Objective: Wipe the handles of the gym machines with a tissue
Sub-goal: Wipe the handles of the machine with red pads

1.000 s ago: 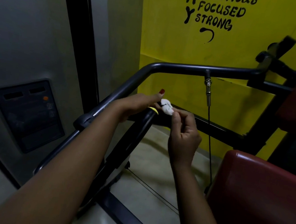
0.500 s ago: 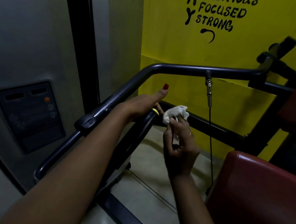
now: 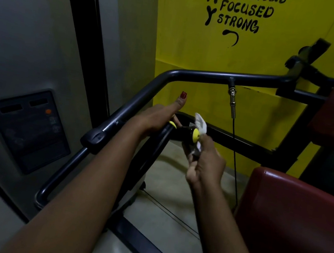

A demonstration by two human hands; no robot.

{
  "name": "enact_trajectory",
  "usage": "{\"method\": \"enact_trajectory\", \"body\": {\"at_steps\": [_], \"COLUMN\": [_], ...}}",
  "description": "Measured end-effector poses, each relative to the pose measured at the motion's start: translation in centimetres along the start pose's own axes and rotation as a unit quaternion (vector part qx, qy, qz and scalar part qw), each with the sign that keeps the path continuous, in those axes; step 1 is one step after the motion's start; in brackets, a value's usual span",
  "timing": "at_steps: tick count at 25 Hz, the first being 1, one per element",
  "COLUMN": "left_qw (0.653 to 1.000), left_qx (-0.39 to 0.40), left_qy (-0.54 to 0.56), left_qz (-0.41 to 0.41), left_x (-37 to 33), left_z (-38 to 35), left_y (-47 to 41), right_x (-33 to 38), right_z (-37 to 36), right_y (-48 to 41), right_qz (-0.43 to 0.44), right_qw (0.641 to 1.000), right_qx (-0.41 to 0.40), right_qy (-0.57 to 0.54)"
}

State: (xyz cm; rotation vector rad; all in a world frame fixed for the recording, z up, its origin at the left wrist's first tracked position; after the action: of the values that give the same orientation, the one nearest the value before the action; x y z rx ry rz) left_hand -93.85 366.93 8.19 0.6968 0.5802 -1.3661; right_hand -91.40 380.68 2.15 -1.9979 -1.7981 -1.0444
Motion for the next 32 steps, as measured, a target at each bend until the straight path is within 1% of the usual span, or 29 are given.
{"method": "enact_trajectory", "body": {"at_steps": [1,2,3,5,7,8,9,11,13,17,19,21,22,23,24,25,26,27,28,29,30,31,32], "left_qw": [1.000,1.000,1.000,1.000,1.000,1.000,1.000,1.000,1.000,0.999,0.999,0.998,0.997,0.996,0.996,0.995,0.994,0.993,0.992,0.991,0.989,0.988,0.987], "left_qx": [-0.002,-0.003,-0.003,-0.004,-0.006,-0.007,-0.008,-0.013,-0.018,-0.024,-0.027,-0.034,-0.037,-0.039,-0.044,-0.047,-0.050,-0.053,-0.056,-0.060,-0.060,-0.056,-0.050], "left_qy": [-0.001,-0.001,-0.001,0.003,0.006,0.006,0.005,0.004,0.007,0.023,0.039,0.056,0.064,0.074,0.081,0.086,0.092,0.097,0.107,0.118,0.130,0.142,0.149], "left_qz": [0.001,0.002,0.000,-0.005,-0.003,-0.002,-0.001,-0.002,-0.004,-0.005,-0.002,-0.010,-0.015,-0.020,-0.021,-0.028,-0.033,-0.037,-0.037,-0.036,-0.031,-0.026,-0.017], "left_x": [0.0,0.0,0.0,0.1,0.1,0.1,0.1,0.1,0.3,0.5,0.6,0.8,0.9,0.9,0.9,1.0,1.0,1.0,1.0,1.0,1.1,1.4,1.6], "left_z": [0.0,0.0,0.0,-0.1,-0.1,-0.1,-0.1,-0.2,-0.2,-0.3,-0.3,-0.4,-0.5,-0.5,-0.6,-0.6,-0.7,-0.7,-0.7,-0.7,-0.8,-0.8,-0.8], "left_y": [0.0,0.2,0.2,0.2,0.2,0.3,0.3,0.3,0.1,0.0,0.0,-0.1,-0.1,-0.2,-0.2,-0.3,-0.3,-0.4,-0.3,-0.3,-0.3,-0.5,-0.5], "right_x": [-0.6,-1.2,-1.6,-2.5,-3.1,-3.1,-3.0,-2.1,-1.5,-1.6,-0.8,0.3,0.5,0.5,0.2,-0.4,-1.0,-1.6,-2.1,-2.4,-2.1,-1.7,-1.2], "right_z": [0.2,0.5,0.6,0.9,0.8,0.5,0.2,-0.5,-0.5,0.0,-0.8,-1.7,-1.9,-1.9,-1.5,-0.8,0.0,0.8,1.6,1.8,1.5,1.1,0.7], "right_y": [0.7,1.3,2.0,2.4,2.0,1.7,1.2,0.8,1.2,3.1,2.4,0.8,0.2,0.1,0.2,0.7,1.5,2.1,2.1,1.8,1.3,0.7,0.4], "right_qz": [-0.036,-0.047,-0.036,0.029,0.109,0.123,0.111,0.033,-0.021,-0.052,-0.059,-0.061,-0.042,0.000,0.077,0.180,0.296,0.394,0.474,0.526,0.555,0.561,0.545], "right_qw": [0.996,0.991,0.989,0.991,0.993,0.991,0.992,0.994,0.992,0.994,0.993,0.993,0.996,0.999,0.995,0.974,0.932,0.881,0.828,0.782,0.744,0.718,0.707], "right_qx": [-0.001,0.005,0.016,0.026,0.024,0.038,0.060,0.089,0.076,0.030,-0.001,-0.001,0.013,0.032,0.047,0.053,0.048,0.051,0.063,0.086,0.120,0.152,0.175], "right_qy": [-0.076,-0.123,-0.141,-0.126,-0.047,-0.020,-0.017,-0.060,-0.100,-0.092,-0.098,-0.099,-0.078,-0.035,0.038,0.124,0.204,0.255,0.293,0.323,0.352,0.384,0.415]}}
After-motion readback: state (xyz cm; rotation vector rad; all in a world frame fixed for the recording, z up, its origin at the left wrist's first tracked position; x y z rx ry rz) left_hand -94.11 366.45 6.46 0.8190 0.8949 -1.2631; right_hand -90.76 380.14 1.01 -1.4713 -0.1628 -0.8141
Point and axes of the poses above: each hand's wrist, its own y-axis away from the middle knuckle, its own z-axis out of the back of the hand, x = y × z, the point moved 1 cm from there along -y, towards the middle knuckle, and after that the axes turned 6 degrees about -y, right-handed, at the moved point
